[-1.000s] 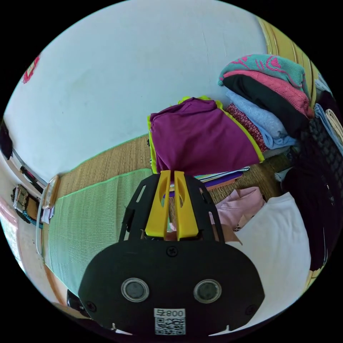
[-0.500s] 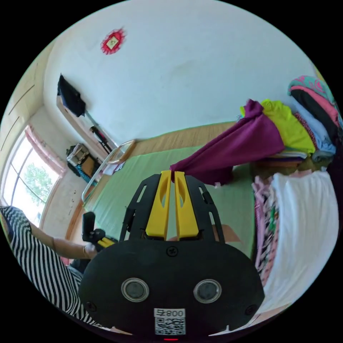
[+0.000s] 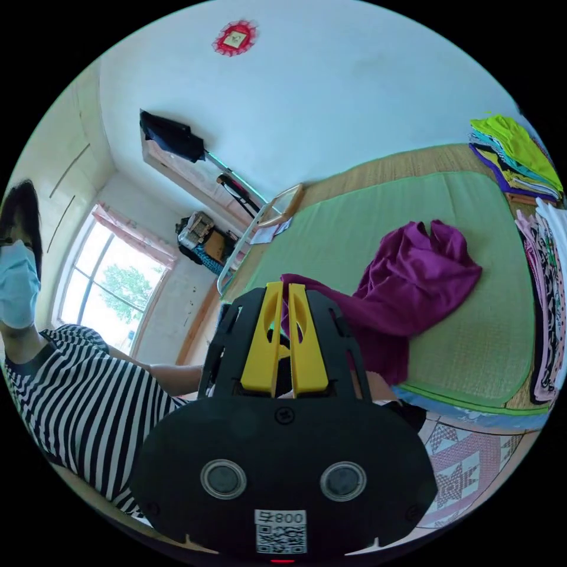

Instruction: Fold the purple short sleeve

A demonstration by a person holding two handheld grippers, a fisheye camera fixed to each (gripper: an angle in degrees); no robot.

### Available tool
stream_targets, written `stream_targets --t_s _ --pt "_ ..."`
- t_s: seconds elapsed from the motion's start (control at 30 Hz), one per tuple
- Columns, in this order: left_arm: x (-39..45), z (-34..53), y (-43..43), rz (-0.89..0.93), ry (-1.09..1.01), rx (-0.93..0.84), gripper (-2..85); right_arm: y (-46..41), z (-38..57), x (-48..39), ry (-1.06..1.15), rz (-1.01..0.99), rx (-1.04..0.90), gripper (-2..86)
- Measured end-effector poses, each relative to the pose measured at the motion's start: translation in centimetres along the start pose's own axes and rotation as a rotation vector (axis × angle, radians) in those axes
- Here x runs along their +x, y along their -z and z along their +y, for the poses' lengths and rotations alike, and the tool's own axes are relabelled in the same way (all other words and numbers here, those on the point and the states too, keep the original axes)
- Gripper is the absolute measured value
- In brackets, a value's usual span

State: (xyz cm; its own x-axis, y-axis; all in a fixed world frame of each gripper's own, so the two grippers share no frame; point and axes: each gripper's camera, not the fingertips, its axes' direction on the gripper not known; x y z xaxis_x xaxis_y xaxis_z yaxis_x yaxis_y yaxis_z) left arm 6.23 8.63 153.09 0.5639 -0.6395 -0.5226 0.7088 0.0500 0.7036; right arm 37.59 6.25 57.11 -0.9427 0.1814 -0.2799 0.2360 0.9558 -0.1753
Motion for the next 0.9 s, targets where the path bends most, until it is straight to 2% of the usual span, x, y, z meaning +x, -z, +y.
stream_targets --t_s 0.37,0.63,0.9 --pt "3.3 1.8 4.7 -0.038 -0.152 0.020 9.9 7.1 -0.4 -9.8 0.057 0.045 0.094 0.8" --pt "1.5 3.0 8.7 -0.043 -0.047 0.103 9.8 15.2 1.2 -13.9 0.050 0.048 0.201 1.1" --pt "-1.1 0.9 6.6 0.041 0.099 0.034 10.4 23.2 2.9 -17.8 0.066 0.049 0.278 1.2"
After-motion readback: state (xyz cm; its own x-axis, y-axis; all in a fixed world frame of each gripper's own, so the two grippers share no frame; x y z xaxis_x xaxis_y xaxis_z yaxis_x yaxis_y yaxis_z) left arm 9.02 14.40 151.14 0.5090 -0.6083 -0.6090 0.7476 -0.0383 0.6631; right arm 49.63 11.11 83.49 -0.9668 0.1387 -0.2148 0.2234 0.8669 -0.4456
